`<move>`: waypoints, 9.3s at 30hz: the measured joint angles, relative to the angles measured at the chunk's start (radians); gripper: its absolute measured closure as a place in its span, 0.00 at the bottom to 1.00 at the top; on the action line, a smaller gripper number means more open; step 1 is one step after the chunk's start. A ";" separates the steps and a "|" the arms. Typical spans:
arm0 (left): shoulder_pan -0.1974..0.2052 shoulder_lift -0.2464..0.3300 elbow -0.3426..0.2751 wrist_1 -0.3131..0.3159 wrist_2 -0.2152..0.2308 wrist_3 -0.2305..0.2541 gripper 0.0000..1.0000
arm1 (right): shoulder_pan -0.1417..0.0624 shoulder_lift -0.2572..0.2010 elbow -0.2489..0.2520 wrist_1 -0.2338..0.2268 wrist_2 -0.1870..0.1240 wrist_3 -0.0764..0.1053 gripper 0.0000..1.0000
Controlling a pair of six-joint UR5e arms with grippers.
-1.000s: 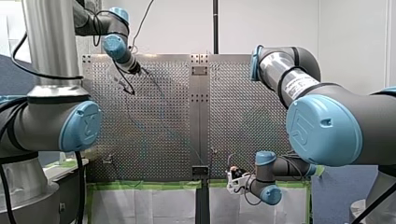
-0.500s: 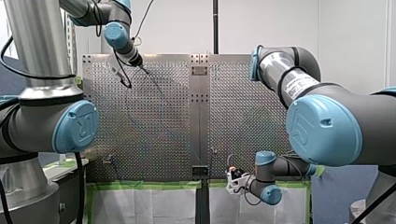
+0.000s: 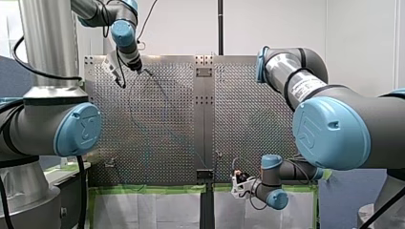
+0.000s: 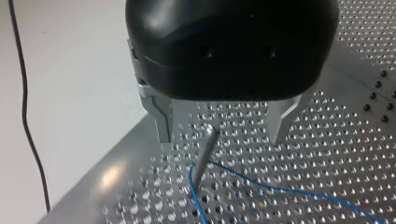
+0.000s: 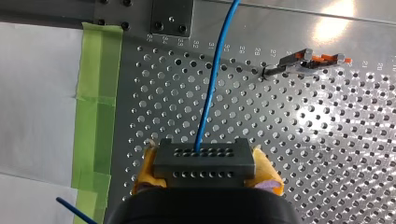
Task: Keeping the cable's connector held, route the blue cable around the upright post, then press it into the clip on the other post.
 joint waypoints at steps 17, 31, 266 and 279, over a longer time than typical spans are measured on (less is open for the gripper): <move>0.016 -0.021 0.108 -0.047 0.091 0.174 0.00 | 0.000 0.000 0.000 0.000 -0.001 0.002 1.00; 0.019 -0.069 0.126 -0.088 0.083 0.307 0.00 | 0.001 0.000 0.000 0.000 -0.001 0.005 1.00; -0.284 -0.710 0.334 0.442 -0.564 1.127 0.00 | 0.008 0.000 -0.002 -0.010 -0.029 0.018 1.00; -0.281 -0.711 0.334 0.438 -0.572 1.128 0.00 | 0.008 0.000 -0.002 -0.010 -0.027 0.018 1.00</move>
